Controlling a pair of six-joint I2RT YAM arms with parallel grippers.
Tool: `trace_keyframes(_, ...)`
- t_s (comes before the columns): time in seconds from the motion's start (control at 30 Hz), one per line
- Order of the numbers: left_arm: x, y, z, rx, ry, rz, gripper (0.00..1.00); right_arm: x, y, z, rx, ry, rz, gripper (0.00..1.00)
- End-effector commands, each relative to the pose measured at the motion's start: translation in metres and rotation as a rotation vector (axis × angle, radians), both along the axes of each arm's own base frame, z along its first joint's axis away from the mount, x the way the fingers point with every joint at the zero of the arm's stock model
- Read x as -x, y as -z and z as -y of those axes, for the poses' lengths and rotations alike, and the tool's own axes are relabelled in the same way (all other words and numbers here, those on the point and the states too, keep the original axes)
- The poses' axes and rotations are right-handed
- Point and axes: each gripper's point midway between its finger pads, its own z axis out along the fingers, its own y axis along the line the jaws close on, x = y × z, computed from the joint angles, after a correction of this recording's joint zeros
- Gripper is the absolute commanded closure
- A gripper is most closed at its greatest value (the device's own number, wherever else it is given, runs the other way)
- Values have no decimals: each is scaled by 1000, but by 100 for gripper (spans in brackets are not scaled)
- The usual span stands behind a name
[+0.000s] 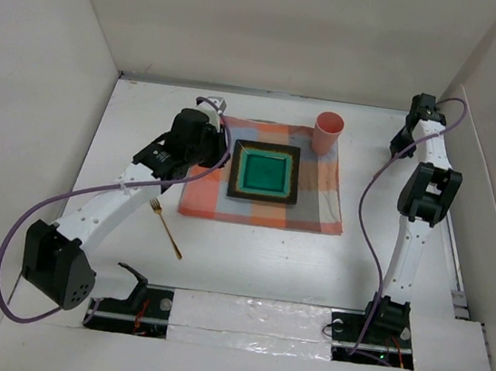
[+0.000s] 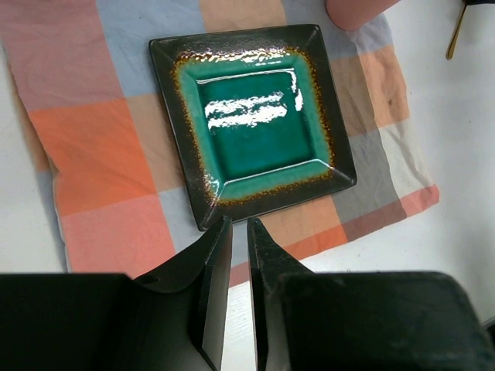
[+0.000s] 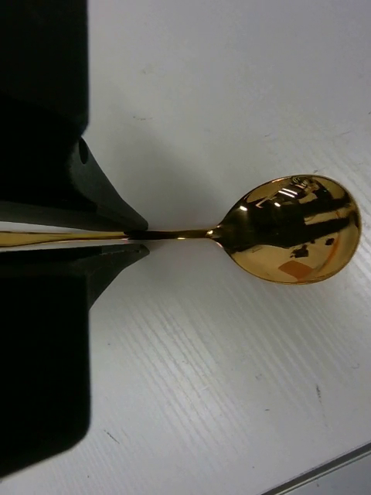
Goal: Set the dinner table for one person
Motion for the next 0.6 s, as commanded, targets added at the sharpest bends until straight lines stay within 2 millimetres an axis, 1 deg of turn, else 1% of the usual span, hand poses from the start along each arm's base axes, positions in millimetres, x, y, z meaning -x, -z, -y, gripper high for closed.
trace_keyframes(0.0,0,-19,-5,11,-4,79,88,7,-3,-2,-18,-22,-34,82)
trace_keyframes(0.03,1,-15,-6,5,-6,73,88,7,-4,-5,-36,-32,-32,88)
trace_keyframes(0.07,1,-16,-6,3,-6,74,88,10,0,-7,-46,-33,-43,90)
trace_keyframes(0.1,2,-14,-7,0,-8,71,88,11,-3,-9,-54,-41,-39,92)
trace_keyframes(0.13,2,-14,-7,0,-8,71,88,13,-3,-12,-64,-45,-40,100)
trace_keyframes(0.17,3,-15,-7,1,-6,70,88,12,-4,-12,-63,-46,-28,100)
trace_keyframes(0.2,3,-14,-7,1,-4,68,89,20,-6,-14,-66,-45,-38,100)
trace_keyframes(0.27,4,-17,-6,9,-1,68,89,26,-6,-16,-47,-51,-34,100)
trace_keyframes(0.3,4,-16,-6,9,-2,64,89,41,6,-18,-51,-48,-79,100)
trace_keyframes(0.33,5,-17,-5,14,3,65,89,45,-9,-21,-54,-62,-51,100)
trace_keyframes(0.37,5,-17,-4,17,5,65,89,39,-16,-21,-41,-79,1,100)
trace_keyframes(0.4,5,-17,-4,17,6,63,89,43,-23,-22,-35,-92,24,100)
trace_keyframes(0.43,5,-19,-3,20,8,63,89,57,-37,-27,-40,-107,52,100)
trace_keyframes(0.47,4,-19,-2,25,7,61,89,54,-48,-27,-23,-129,105,100)
trace_keyframes(0.5,4,-21,-1,30,8,63,89,58,-57,-29,-24,-140,123,100)
trace_keyframes(0.53,4,-25,1,42,17,66,89,67,-57,-37,-51,-164,122,100)
trace_keyframes(0.57,3,-25,3,49,20,63,89,72,-78,-40,-49,-187,154,100)
